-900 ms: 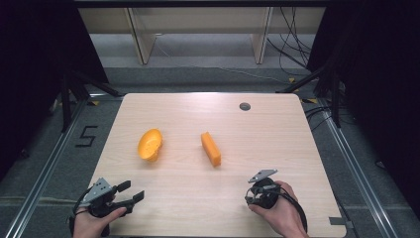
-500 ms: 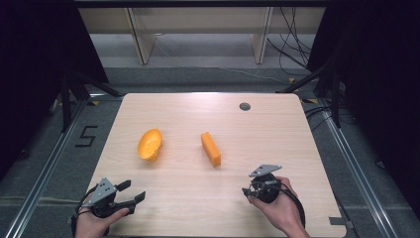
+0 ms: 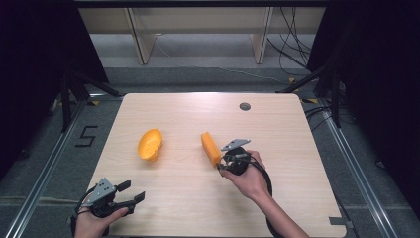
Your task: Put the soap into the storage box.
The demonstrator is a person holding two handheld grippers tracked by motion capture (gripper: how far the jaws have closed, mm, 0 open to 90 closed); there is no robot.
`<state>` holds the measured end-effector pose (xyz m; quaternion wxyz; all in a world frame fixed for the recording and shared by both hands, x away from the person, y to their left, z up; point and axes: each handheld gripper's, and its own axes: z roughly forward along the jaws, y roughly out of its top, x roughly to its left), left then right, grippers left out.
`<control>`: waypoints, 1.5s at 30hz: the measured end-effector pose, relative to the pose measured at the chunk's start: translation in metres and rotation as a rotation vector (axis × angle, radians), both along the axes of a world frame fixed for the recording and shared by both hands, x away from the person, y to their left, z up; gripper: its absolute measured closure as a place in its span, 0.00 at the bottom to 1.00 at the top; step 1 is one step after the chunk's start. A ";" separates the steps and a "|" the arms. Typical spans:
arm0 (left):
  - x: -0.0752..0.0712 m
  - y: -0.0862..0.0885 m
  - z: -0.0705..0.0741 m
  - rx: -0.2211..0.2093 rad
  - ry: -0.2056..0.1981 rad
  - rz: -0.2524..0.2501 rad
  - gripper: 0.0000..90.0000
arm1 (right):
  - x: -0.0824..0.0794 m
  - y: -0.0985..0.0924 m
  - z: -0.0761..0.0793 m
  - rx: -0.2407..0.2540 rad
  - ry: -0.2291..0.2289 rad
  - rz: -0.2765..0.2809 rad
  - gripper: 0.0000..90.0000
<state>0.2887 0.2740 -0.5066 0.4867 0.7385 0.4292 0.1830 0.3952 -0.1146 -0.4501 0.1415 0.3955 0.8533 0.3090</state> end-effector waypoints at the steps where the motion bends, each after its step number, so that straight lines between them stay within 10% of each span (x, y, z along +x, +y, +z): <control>1: 0.000 0.000 0.000 -0.001 0.003 -0.003 0.30 | 0.002 0.004 -0.001 0.002 0.009 -0.007 0.53; 20: 0.000 -0.001 -0.001 -0.005 0.012 0.007 0.30 | 0.034 0.038 -0.019 -0.036 0.016 -0.037 0.41; 30: 0.000 0.000 0.000 0.011 0.011 -0.003 0.30 | 0.047 0.045 -0.029 -0.112 0.000 -0.059 0.59; 38: 0.000 -0.002 -0.002 -0.006 0.015 -0.011 0.30 | 0.052 0.031 -0.027 -0.090 0.024 -0.020 0.68; 45: 0.000 -0.003 -0.001 0.016 -0.009 -0.044 0.32 | 0.049 0.016 -0.018 -0.089 0.046 0.144 0.68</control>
